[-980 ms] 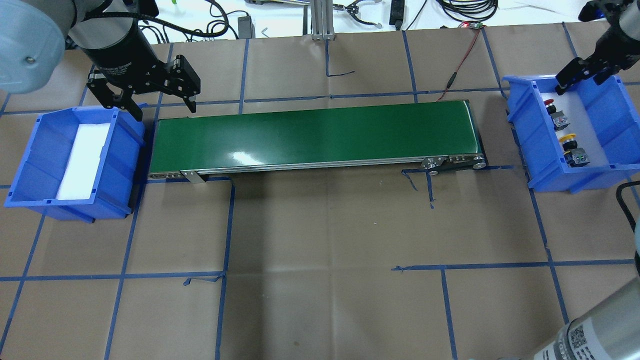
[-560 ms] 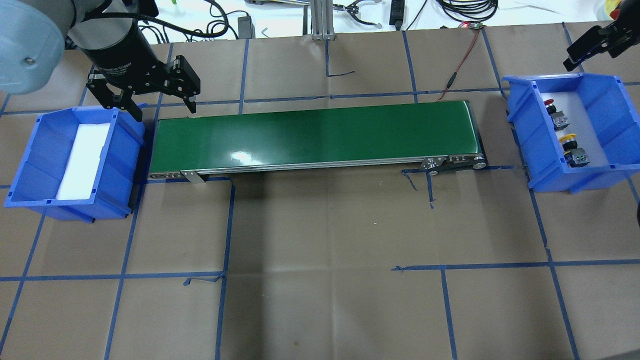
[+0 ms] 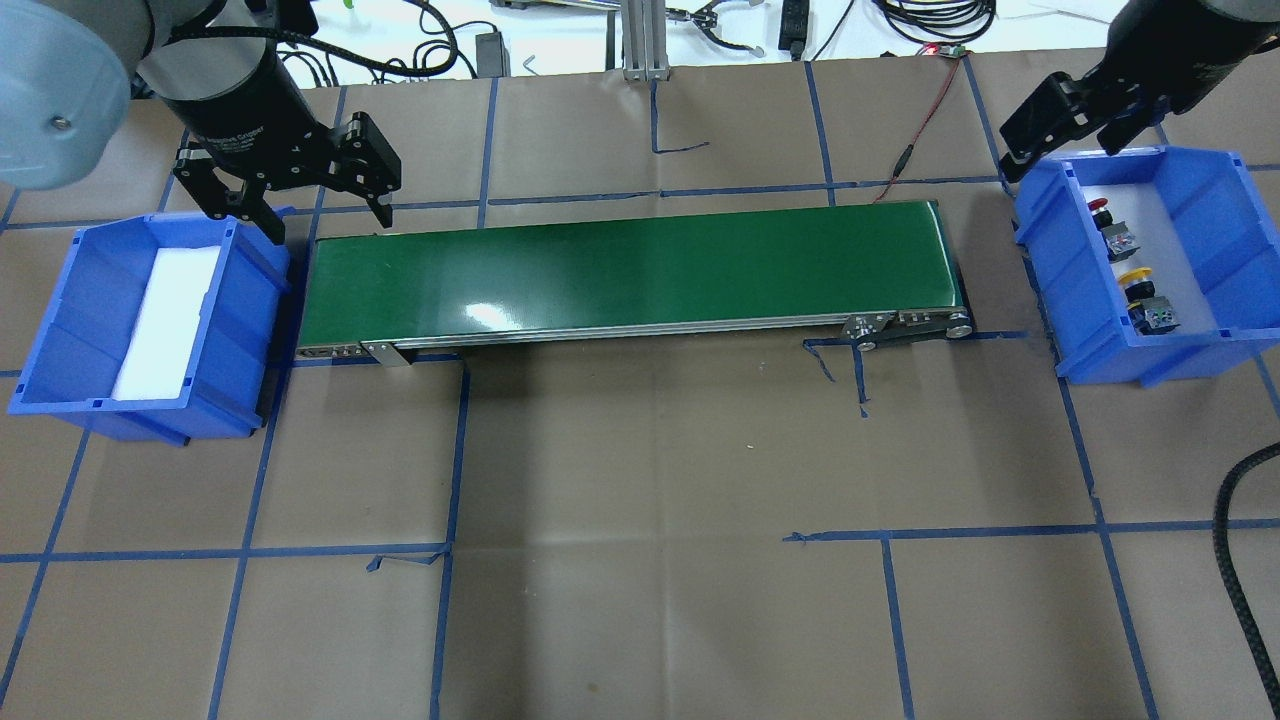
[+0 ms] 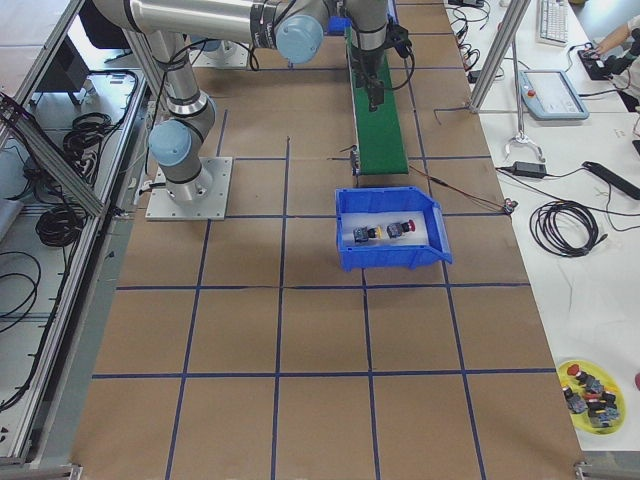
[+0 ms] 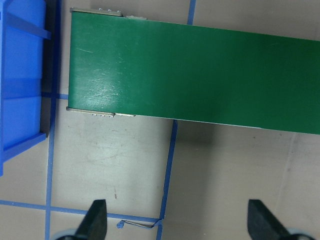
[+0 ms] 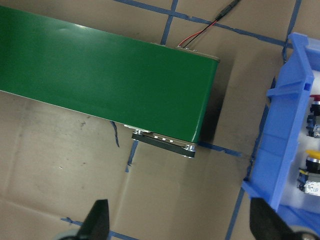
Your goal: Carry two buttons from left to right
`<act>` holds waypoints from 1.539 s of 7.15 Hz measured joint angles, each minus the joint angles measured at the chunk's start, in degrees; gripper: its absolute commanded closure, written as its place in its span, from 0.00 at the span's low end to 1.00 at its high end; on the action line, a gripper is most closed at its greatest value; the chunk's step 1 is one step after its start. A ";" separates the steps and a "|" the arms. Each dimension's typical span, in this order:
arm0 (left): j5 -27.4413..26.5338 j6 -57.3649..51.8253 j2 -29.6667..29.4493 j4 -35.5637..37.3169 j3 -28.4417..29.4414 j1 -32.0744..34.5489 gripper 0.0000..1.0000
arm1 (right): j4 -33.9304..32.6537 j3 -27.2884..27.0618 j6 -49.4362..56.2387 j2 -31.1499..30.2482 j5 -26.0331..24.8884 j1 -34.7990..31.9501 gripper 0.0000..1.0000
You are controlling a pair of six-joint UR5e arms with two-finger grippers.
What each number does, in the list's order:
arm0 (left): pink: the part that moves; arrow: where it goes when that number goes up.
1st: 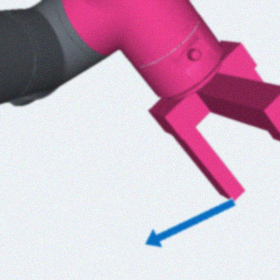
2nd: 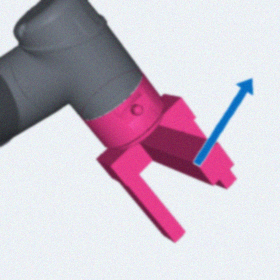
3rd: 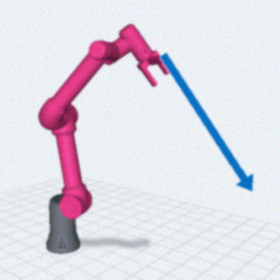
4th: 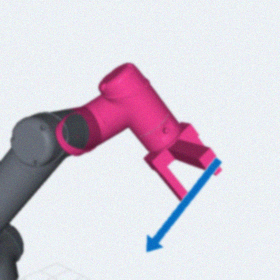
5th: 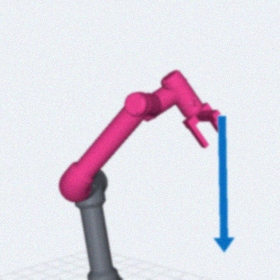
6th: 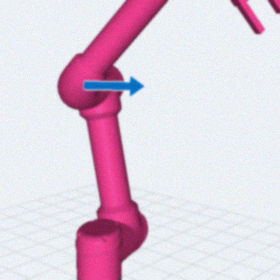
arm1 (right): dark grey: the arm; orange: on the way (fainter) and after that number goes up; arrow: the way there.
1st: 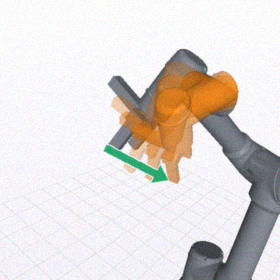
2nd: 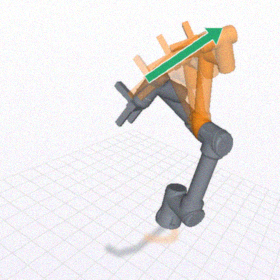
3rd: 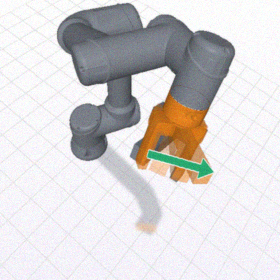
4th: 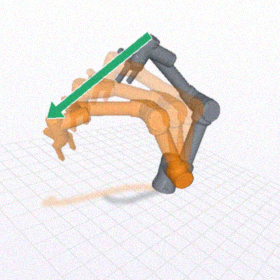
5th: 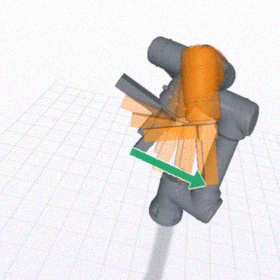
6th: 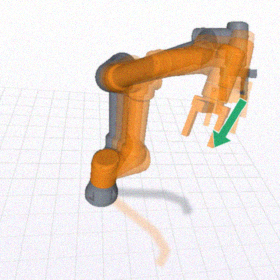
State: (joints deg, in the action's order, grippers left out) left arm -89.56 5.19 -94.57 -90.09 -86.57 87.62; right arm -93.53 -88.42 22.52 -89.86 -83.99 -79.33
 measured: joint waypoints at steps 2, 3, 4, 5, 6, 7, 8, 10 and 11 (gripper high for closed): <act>0.00 0.00 -0.02 0.00 0.00 0.00 0.00 | 0.38 -0.33 -18.67 -0.74 -2.05 -7.35 0.00; 0.00 0.00 -0.05 0.00 0.00 0.00 0.00 | 0.24 -0.65 -26.62 -0.83 -5.24 -11.02 0.00; 0.00 0.00 -0.07 0.00 0.00 0.00 0.00 | 0.02 -0.97 -32.32 -0.93 -7.91 -12.99 0.00; 0.00 0.00 -0.07 0.00 0.00 0.00 0.00 | 0.05 -1.37 -35.19 -1.01 -9.20 -13.70 0.00; 0.00 0.00 -0.06 0.00 0.00 0.00 0.00 | 0.32 -1.60 -36.19 -1.07 -9.80 -13.90 0.00; 0.00 0.00 -0.05 0.00 0.00 0.00 0.00 | 0.38 -1.48 -36.43 -1.34 -9.95 -13.91 0.00; 0.00 0.00 -0.04 0.00 0.00 0.00 0.00 | -0.03 -1.30 -36.34 -1.65 -9.92 -13.96 0.00; 0.00 0.00 -0.07 0.00 0.00 0.00 0.00 | -0.40 -1.11 -36.25 -1.93 -9.84 -14.00 0.00; 0.00 0.00 -0.08 0.00 0.00 0.00 0.00 | -0.33 -1.08 -36.11 -2.04 -9.72 -14.01 0.00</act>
State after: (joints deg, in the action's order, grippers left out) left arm -89.56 5.19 -94.65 -90.09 -86.57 87.63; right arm -93.86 -89.50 -13.59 -91.90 -93.70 -93.34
